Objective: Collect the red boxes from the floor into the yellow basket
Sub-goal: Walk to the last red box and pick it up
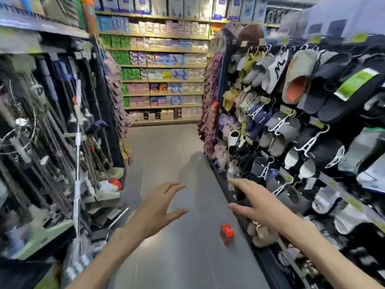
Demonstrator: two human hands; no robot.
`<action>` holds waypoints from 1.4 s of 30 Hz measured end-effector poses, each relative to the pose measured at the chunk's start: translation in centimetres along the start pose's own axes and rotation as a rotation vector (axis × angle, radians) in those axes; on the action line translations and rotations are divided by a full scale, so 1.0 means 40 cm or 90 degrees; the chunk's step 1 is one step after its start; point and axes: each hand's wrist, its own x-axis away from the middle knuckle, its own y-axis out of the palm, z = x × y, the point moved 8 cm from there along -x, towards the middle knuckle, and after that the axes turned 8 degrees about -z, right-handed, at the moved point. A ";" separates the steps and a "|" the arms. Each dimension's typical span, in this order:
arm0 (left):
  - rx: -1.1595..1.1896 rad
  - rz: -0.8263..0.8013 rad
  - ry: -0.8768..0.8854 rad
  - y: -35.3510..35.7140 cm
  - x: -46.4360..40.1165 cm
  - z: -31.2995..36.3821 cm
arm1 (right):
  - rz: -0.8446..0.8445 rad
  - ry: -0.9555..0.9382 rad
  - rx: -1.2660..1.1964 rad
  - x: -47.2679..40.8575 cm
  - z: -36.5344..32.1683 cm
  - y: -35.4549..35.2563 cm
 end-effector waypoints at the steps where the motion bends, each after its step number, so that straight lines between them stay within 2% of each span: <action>1: 0.006 -0.003 0.011 0.002 -0.064 -0.048 | 0.003 0.013 0.004 -0.058 0.029 0.004; 5: 0.007 -0.021 0.069 0.024 -0.322 -0.207 | 0.023 0.092 0.010 -0.241 0.152 0.000; 8: 0.005 -0.073 0.150 0.054 -0.529 -0.265 | 0.059 0.168 0.002 -0.330 0.250 -0.036; 13: 0.025 -0.136 0.290 0.139 -0.864 -0.249 | 0.090 0.308 -0.012 -0.404 0.441 -0.062; 18: 0.055 -0.202 0.428 0.300 -1.131 -0.190 | 0.130 0.421 -0.010 -0.419 0.630 -0.054; 27: 0.083 -0.325 0.492 0.625 -1.514 -0.267 | 0.135 0.598 -0.061 -0.494 1.021 0.075; 31: 0.122 -0.372 0.457 0.809 -1.630 -0.368 | 0.100 0.641 -0.125 -0.566 1.154 0.222; 34: 0.137 -0.415 0.438 0.974 -1.675 -0.455 | 0.079 0.667 -0.191 -0.607 1.249 0.400; 38: 0.136 -0.457 0.412 1.238 -1.698 -0.598 | 0.095 0.706 -0.292 -0.641 1.375 0.721; 42: 0.144 -0.505 0.377 1.533 -1.662 -0.762 | 0.070 0.730 -0.310 -0.679 1.490 1.085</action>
